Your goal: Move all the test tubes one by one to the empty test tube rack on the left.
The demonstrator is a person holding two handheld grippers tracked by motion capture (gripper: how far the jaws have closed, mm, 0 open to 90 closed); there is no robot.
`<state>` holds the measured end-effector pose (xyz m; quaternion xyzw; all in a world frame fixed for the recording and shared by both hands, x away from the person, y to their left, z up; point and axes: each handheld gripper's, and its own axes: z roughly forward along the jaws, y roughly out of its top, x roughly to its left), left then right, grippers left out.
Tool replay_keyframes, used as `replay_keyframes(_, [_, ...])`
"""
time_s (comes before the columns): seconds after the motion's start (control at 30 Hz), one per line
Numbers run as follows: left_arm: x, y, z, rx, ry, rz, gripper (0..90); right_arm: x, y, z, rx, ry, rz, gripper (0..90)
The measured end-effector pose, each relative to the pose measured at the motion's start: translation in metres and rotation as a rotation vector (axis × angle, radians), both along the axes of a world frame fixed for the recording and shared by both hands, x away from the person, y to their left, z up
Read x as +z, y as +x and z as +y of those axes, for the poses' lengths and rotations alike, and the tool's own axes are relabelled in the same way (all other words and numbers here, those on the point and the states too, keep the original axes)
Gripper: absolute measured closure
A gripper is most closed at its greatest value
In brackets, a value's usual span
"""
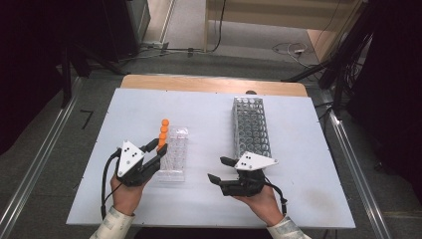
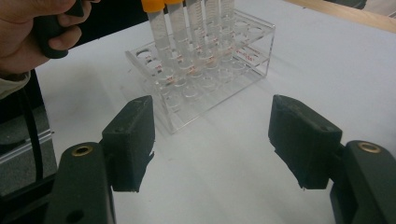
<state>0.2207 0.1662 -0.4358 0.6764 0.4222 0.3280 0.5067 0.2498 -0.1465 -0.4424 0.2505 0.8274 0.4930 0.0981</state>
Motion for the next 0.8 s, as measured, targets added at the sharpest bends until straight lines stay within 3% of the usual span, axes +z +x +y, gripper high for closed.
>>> replay_keyframes(0.27, [0.0002,0.0010,0.0018,-0.014,-0.025,0.011,54.8,0.0001,0.0002,-0.0004,-0.004,0.002,-0.001,30.1])
replay_keyframes(0.5, [0.0017,0.0025,0.0048,-0.043,-0.078,0.044,43.2,0.0005,0.0011,-0.0021,-0.013,0.005,-0.001,29.8])
replay_keyframes(0.8, [0.0029,0.0009,0.0031,-0.033,-0.083,0.050,30.9,0.0006,0.0041,-0.0065,-0.038,0.009,-0.003,28.4])
